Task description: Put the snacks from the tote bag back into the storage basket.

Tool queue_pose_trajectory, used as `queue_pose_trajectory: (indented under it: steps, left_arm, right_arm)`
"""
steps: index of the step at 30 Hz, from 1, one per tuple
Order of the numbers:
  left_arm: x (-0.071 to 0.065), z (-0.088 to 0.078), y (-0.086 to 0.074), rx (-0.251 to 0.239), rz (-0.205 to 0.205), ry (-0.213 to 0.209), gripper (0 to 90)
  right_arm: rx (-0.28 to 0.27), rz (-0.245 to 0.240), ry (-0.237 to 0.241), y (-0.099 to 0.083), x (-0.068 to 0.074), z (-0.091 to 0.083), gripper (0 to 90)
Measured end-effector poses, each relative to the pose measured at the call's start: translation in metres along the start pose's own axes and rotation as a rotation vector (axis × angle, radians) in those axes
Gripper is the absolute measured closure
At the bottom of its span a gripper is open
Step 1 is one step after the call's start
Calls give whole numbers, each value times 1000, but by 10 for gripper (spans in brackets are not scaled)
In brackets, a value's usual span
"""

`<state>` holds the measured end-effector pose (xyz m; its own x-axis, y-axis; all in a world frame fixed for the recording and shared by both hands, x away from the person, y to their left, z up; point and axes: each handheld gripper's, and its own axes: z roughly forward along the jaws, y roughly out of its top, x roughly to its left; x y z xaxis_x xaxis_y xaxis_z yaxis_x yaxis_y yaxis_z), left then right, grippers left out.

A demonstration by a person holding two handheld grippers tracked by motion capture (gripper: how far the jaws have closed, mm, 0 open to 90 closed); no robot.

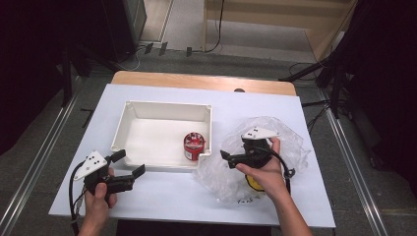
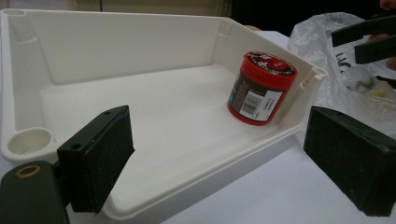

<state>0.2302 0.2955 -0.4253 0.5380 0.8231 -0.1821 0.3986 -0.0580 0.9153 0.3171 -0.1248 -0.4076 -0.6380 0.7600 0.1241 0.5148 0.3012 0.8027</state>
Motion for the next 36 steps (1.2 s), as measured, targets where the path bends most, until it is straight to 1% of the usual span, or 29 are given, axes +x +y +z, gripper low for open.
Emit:
queue_pose_trajectory:
  steps: [1,4,6,7,10,11,15,16,20,21,22,23,24,25,30,33,36]
  left_arm:
    - [0,-1,0,-3,-3,2,85]
    - [1,-2,1,-10,-11,5,85]
    - [2,-2,2,-9,-10,12,86]
    - [2,-1,2,-12,-14,16,86]
    - [0,2,4,-8,-6,20,85]
    - [-1,3,4,-7,0,20,86]
    - [-2,3,3,0,14,17,85]
    - [-2,2,3,-2,12,18,85]
    - [3,-2,1,-11,-5,16,85]
    - [5,-3,2,-14,-11,18,86]
    - [5,-3,2,-14,-11,18,85]
    - [6,-4,2,-19,-14,17,85]
    - [6,-4,2,-17,-14,18,85]
    - [7,-5,2,-17,-7,20,85]
    - [7,-6,2,-18,-11,23,85]
    - [7,-5,2,-13,-9,20,85]
    - [7,-4,1,-10,-6,21,86]
  right_arm:
    - [-11,6,5,-2,-2,-4,84]
    - [-18,36,19,-11,-7,-11,84]
    - [-18,45,22,-13,-9,-13,84]
    - [-17,51,22,-17,-12,-15,85]
    - [-22,56,22,-20,-16,-16,86]
    - [-24,68,12,-23,-19,-18,86]
    - [-31,72,-5,-27,-23,-24,86]
    - [-31,72,-5,-27,-23,-24,86]
    - [-31,77,-31,-34,-28,-29,87]
    - [-25,82,-42,-38,-30,-30,87]
    - [-25,82,-42,-38,-30,-30,87]
    - [-21,78,-51,-43,-31,-32,87]
    - [-21,78,-51,-43,-31,-32,87]
    - [-19,75,-56,-47,-33,-34,87]
    - [-18,85,-71,-54,-38,-38,87]
    - [-30,100,-82,-60,-44,-47,87]
    - [-39,105,-90,-62,-48,-51,87]
